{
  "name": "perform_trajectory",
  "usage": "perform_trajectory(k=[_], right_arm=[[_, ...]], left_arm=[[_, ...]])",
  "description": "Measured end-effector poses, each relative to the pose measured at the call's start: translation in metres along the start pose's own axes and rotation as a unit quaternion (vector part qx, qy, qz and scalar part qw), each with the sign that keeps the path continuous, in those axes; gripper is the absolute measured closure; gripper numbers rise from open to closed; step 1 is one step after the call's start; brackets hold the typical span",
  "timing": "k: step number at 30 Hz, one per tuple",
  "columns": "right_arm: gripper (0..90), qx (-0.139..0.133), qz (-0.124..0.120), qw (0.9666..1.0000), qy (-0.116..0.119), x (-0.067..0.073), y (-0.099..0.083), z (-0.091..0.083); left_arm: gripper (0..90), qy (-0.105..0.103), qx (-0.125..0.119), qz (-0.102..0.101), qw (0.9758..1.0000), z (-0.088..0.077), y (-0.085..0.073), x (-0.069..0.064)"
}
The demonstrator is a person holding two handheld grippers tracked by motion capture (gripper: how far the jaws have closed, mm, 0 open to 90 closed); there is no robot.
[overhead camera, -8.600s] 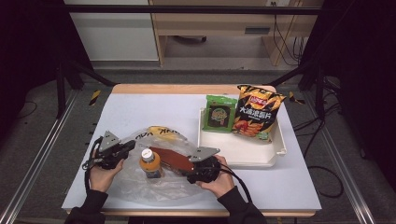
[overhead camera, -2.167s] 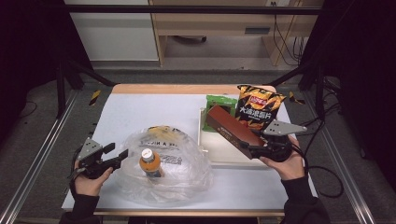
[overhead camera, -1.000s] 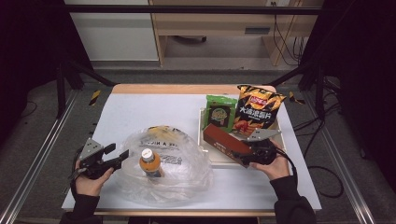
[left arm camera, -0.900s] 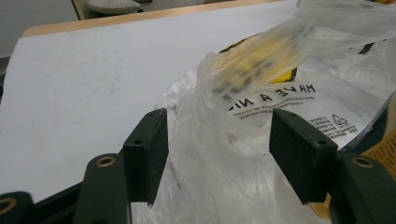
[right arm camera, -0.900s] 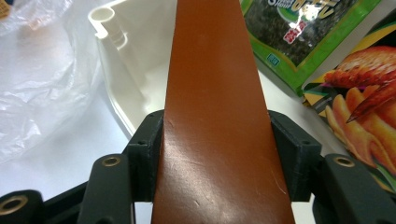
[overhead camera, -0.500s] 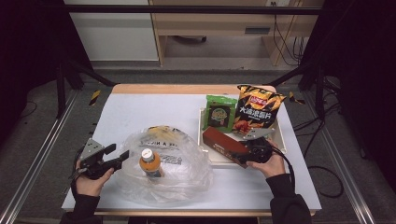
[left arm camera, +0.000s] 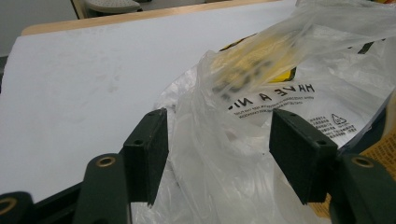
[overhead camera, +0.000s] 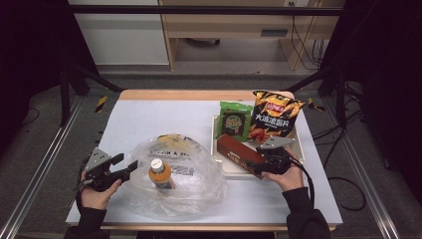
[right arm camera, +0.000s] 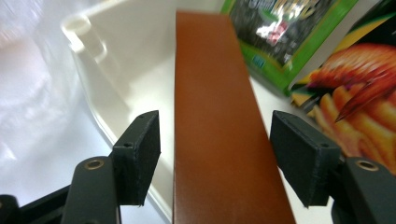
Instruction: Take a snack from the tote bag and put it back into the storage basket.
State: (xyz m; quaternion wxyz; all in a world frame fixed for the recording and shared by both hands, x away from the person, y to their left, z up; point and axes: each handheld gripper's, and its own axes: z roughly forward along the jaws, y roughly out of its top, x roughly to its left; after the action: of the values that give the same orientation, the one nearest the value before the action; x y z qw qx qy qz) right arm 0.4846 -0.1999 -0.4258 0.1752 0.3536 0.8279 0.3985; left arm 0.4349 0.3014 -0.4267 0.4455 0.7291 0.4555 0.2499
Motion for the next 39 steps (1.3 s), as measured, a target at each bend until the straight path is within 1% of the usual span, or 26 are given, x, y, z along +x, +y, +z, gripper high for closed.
perform_trajectory(k=[2, 3, 4, 7, 8, 10, 12, 15, 17, 19, 20, 22, 25, 26, 27, 29, 30, 31, 32, 34, 37, 39], right_arm=[[34.6, -0.016, 0.009, 0.9998, -0.012, 0.004, 0.001, -0.007], [34.9, -0.021, 0.009, 0.9996, -0.018, 0.005, 0.001, -0.009], [35.4, -0.026, 0.011, 0.9992, -0.029, 0.007, 0.002, -0.013], [35.8, -0.043, 0.029, 0.998, -0.037, 0.011, -0.002, -0.022], [35.4, -0.042, 0.036, 0.9977, -0.04, 0.014, -0.005, -0.024], [34.2, -0.039, 0.041, 0.9971, -0.052, 0.016, -0.011, -0.028], [32.8, -0.037, 0.046, 0.9966, -0.058, 0.016, -0.017, -0.03], [33.1, -0.036, 0.047, 0.996, -0.067, 0.016, -0.025, -0.03], [37.3, -0.04, 0.046, 0.9952, -0.077, 0.015, -0.029, -0.03], [44.2, -0.04, 0.045, 0.995, -0.08, 0.012, -0.029, -0.031], [47.5, -0.042, 0.04, 0.995, -0.082, 0.011, -0.029, -0.031], [51.4, -0.042, 0.039, 0.9949, -0.083, 0.009, -0.03, -0.029], [56.4, -0.029, 0.029, 0.9941, -0.1, 0.006, -0.03, -0.023], [57.9, -0.03, 0.024, 0.9937, -0.105, 0.005, -0.031, -0.022], [58.9, -0.03, 0.024, 0.9932, -0.11, 0.003, -0.032, -0.02], [61.2, -0.035, 0.028, 0.9929, -0.11, 0.001, -0.033, -0.019], [63.3, -0.042, 0.024, 0.993, -0.108, 0.001, -0.033, -0.019], [65.9, -0.045, 0.026, 0.9927, -0.109, 0.002, -0.033, -0.02], [67.4, -0.049, 0.022, 0.9925, -0.11, 0.004, -0.033, -0.02], [69.8, -0.052, 0.018, 0.9919, -0.115, 0.006, -0.033, -0.021], [71.9, -0.058, 0.017, 0.9916, -0.115, 0.01, -0.033, -0.024], [73.1, -0.064, 0.021, 0.9922, -0.105, 0.013, -0.032, -0.027]], left_arm=[[37.1, 0.0, -0.001, 0.0, 1.0, 0.0, 0.0, 0.0], [37.1, 0.0, -0.001, 0.0, 1.0, -0.001, 0.0, 0.0], [37.1, 0.0, -0.001, 0.0, 1.0, -0.001, 0.0, 0.0], [37.1, 0.0, -0.004, -0.001, 1.0, -0.002, 0.001, 0.0], [37.2, 0.0, -0.004, -0.001, 1.0, -0.002, 0.001, 0.0], [37.2, 0.0, -0.003, -0.001, 1.0, -0.002, 0.001, 0.0], [37.2, 0.0, -0.003, 0.0, 1.0, -0.002, 0.001, -0.001], [37.1, 0.0, -0.002, 0.001, 1.0, -0.001, 0.001, -0.001], [37.1, 0.0, -0.001, 0.002, 1.0, -0.001, 0.001, -0.001], [37.1, 0.0, 0.0, 0.001, 1.0, 0.0, 0.001, -0.001], [37.1, 0.0, 0.0, 0.001, 1.0, 0.0, 0.001, -0.001], [37.1, 0.0, 0.0, 0.001, 1.0, 0.0, 0.0, -0.001], [37.2, 0.0, 0.001, 0.002, 1.0, 0.0, 0.0, -0.001], [37.1, 0.0, 0.001, 0.002, 1.0, 0.0, 0.0, -0.001], [37.1, 0.0, 0.001, 0.001, 1.0, 0.0, 0.0, -0.001], [37.2, 0.0, 0.001, 0.001, 1.0, 0.0, 0.0, -0.001], [37.2, 0.0, 0.001, 0.001, 1.0, 0.0, 0.0, -0.001], [37.2, 0.0, 0.002, 0.001, 1.0, 0.001, 0.0, -0.001], [37.2, 0.0, 0.003, 0.0, 1.0, 0.001, 0.0, -0.001], [37.2, -0.001, 0.002, 0.001, 1.0, 0.001, 0.0, -0.002], [37.2, -0.001, 0.003, 0.0, 1.0, 0.001, 0.0, -0.002], [37.3, -0.001, 0.002, -0.001, 1.0, 0.001, 0.0, -0.002]])
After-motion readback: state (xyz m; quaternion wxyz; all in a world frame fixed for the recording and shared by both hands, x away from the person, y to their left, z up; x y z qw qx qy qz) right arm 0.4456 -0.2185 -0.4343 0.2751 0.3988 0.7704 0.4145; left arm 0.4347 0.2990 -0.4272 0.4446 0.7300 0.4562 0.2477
